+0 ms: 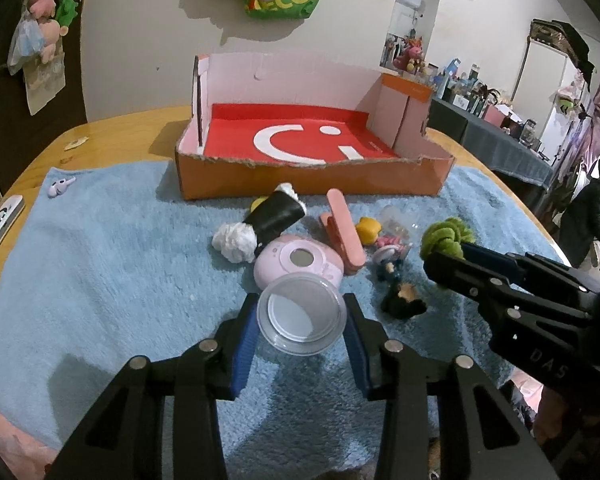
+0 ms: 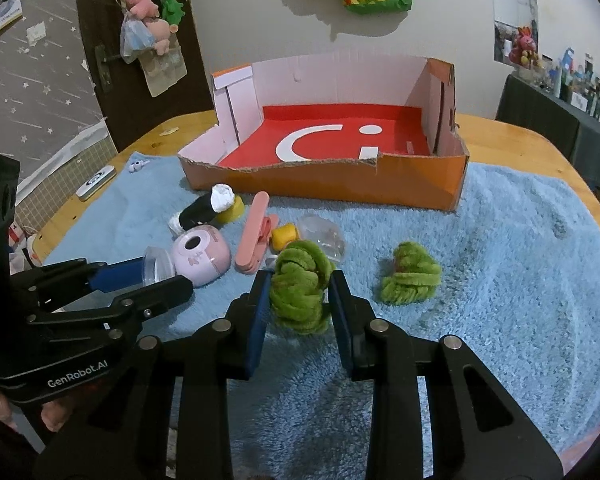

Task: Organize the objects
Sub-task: 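Grasp the clear plastic lid with the left tool while the right tool grasps a green fuzzy bundle, then carry the lid and green bundle into the red-lined box with both tools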

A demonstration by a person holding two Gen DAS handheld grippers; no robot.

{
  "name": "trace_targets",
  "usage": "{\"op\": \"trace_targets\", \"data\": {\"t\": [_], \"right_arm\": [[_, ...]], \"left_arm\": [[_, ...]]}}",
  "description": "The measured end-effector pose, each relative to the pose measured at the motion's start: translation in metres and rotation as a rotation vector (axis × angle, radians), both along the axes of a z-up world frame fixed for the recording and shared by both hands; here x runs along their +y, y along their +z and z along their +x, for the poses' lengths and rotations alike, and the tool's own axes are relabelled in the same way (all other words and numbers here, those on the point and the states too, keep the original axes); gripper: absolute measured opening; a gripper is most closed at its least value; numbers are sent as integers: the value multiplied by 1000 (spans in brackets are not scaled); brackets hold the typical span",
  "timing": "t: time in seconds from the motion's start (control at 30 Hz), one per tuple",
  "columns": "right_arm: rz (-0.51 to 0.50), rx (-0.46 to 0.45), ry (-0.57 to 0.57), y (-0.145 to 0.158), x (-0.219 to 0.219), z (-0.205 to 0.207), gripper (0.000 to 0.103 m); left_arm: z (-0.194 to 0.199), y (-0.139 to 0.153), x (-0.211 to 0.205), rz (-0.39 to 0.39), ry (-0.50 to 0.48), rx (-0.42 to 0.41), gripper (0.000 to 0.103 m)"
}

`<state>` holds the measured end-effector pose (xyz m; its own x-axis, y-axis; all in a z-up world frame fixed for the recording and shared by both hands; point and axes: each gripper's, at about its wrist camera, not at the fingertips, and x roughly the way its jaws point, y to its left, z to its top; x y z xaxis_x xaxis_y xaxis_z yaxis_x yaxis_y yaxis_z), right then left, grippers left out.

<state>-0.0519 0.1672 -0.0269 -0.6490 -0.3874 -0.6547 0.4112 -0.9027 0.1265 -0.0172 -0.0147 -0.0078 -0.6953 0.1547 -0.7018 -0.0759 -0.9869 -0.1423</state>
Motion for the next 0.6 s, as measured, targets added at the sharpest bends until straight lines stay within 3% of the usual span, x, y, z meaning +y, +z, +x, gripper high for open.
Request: {"op": "trace_targets", "data": {"t": [0.6], "right_arm": [[-23, 47, 5, 28, 0, -15, 28]], "left_arm": [[-23, 30, 2, 2, -6, 53, 42]]}}
